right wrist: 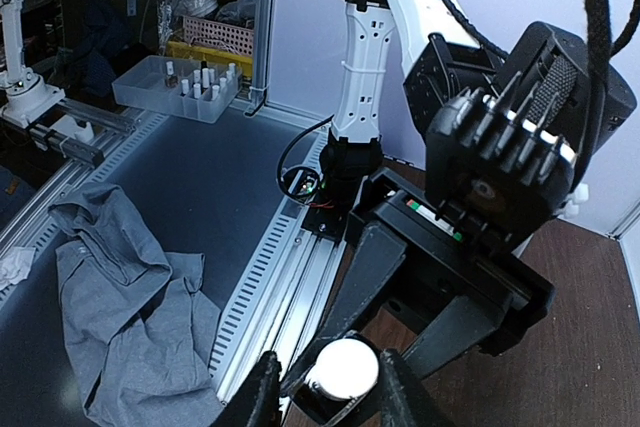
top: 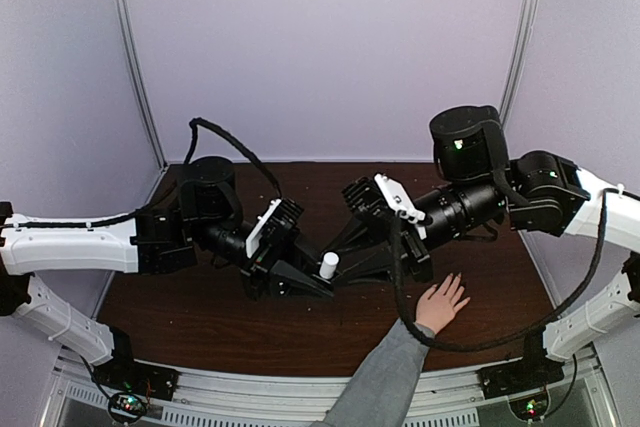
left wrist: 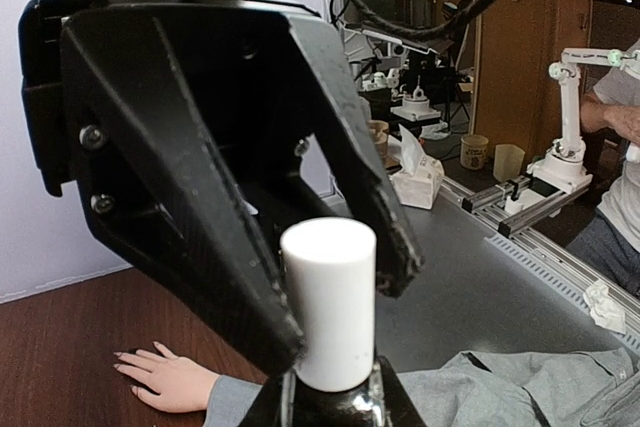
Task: Paint the nails
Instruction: Screw the nail polish bottle cap onto the nail polish bottle.
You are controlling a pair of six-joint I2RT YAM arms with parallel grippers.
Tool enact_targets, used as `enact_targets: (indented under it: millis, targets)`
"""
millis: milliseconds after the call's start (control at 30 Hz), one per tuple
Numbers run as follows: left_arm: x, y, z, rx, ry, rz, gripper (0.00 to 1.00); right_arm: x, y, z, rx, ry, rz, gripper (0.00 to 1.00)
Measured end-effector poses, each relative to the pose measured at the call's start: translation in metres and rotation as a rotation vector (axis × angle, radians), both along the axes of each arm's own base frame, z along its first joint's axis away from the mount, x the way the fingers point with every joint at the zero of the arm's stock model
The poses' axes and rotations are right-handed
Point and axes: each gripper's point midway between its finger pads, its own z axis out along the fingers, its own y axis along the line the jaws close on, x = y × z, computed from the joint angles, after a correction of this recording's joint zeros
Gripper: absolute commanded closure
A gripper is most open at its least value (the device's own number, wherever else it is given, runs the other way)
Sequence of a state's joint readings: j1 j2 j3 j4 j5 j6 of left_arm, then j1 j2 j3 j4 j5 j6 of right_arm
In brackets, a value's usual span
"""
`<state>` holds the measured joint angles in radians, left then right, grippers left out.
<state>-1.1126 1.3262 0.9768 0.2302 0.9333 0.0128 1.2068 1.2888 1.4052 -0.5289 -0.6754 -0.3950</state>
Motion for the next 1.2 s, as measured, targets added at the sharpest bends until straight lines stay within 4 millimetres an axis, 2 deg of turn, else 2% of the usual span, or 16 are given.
enact_targets:
  millis: [133,367,433,733,1200]
  targets:
    - [-0.001,0.0,0.0,0.001,0.001,-0.006,1.0,-0.001,0.001,-0.002,-0.005,-0.002,0.005,0.76]
    - [0.0,-0.001,-0.001,0.004,0.002,0.0,1.0,0.0,0.001,-0.002,-0.006,-0.005,-0.004,0.97]
    - [0.002,-0.001,-0.001,0.006,0.0,0.014,1.0,0.001,0.001,-0.002,-0.008,-0.005,-0.011,1.0]
    - [0.021,0.003,0.004,-0.015,-0.036,0.176,1.0,0.018,0.006,0.002,0.006,-0.021,-0.105,1.0]
    - [0.073,0.005,0.008,-0.051,-0.113,0.498,1.0,0.069,0.009,0.004,0.039,-0.035,-0.409,1.0]
